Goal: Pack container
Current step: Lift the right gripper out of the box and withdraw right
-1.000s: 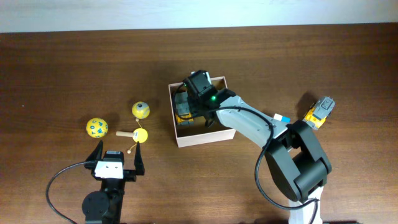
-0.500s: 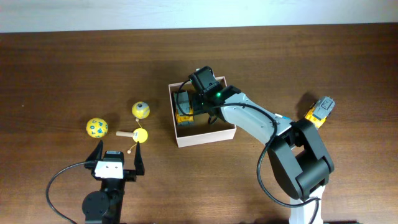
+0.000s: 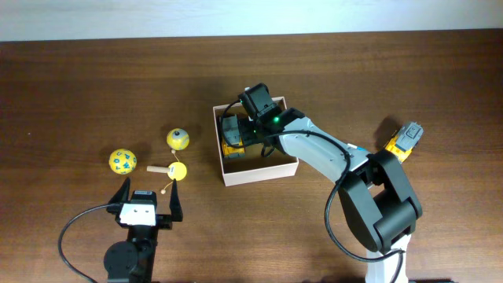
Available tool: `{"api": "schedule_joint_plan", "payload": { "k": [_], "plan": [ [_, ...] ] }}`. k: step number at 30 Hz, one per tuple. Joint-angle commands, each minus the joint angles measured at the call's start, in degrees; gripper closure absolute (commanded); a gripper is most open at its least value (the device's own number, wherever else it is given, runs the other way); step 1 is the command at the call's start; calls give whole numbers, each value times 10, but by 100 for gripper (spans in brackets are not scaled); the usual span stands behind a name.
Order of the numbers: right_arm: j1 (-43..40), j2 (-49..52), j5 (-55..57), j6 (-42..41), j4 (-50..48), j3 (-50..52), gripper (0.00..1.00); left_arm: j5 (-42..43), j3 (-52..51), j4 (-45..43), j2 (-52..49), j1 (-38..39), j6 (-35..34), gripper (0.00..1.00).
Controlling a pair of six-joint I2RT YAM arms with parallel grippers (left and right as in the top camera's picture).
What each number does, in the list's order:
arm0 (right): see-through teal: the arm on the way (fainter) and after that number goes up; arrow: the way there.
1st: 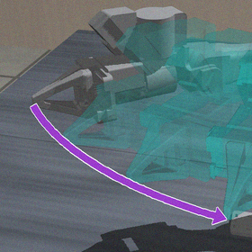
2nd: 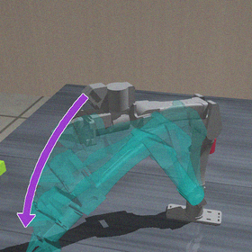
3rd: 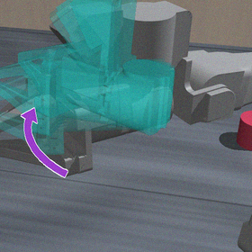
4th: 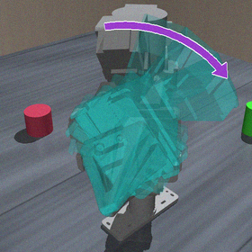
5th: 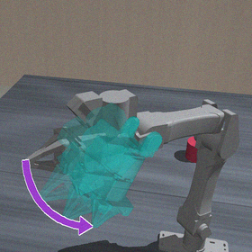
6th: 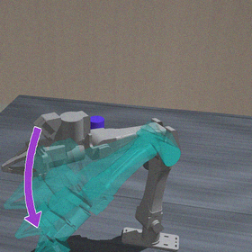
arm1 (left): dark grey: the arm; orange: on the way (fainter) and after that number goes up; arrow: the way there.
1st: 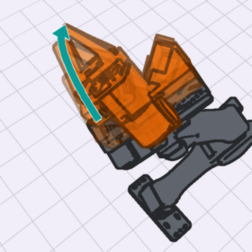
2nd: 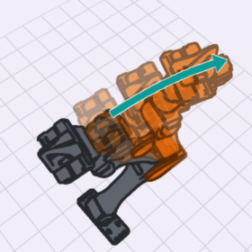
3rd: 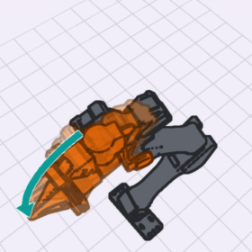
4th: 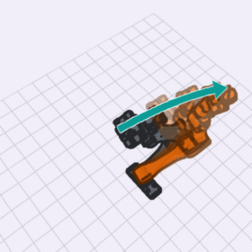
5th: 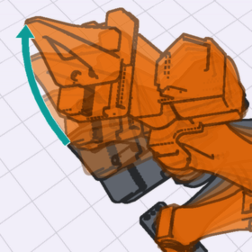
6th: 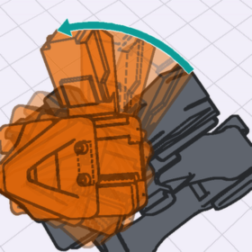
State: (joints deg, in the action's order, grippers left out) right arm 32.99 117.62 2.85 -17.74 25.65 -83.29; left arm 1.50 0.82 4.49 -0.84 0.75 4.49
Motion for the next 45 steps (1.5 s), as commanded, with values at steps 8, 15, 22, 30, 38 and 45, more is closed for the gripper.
{"api": "schedule_joint_plan", "payload": {
  "k": [8, 15, 22, 30, 38, 45],
  "plan": [
    [1, 8, -34, 26, -6, 4, 45, -2, -3, 1, 5, 2, 3, 1],
    [1, 8, -37, 33, -6, 4, 45, -2, -3, 1, 5, 2, 3, 1],
    [-8, 8, 23, 40, -5, 2, 42, -2, -3, 1, 5, 2, 3, 1],
    [-13, 0, 28, 55, 49, -56, 41, -2, -3, 1, 5, 2, 3, 1],
    [-17, -9, 82, 55, 117, -116, 38, -2, -3, 1, 5, 2, 3, 1],
    [-32, -9, 82, 47, 161, -114, 38, -2, -3, 1, 5, 2, 3, 1]
  ]
}}
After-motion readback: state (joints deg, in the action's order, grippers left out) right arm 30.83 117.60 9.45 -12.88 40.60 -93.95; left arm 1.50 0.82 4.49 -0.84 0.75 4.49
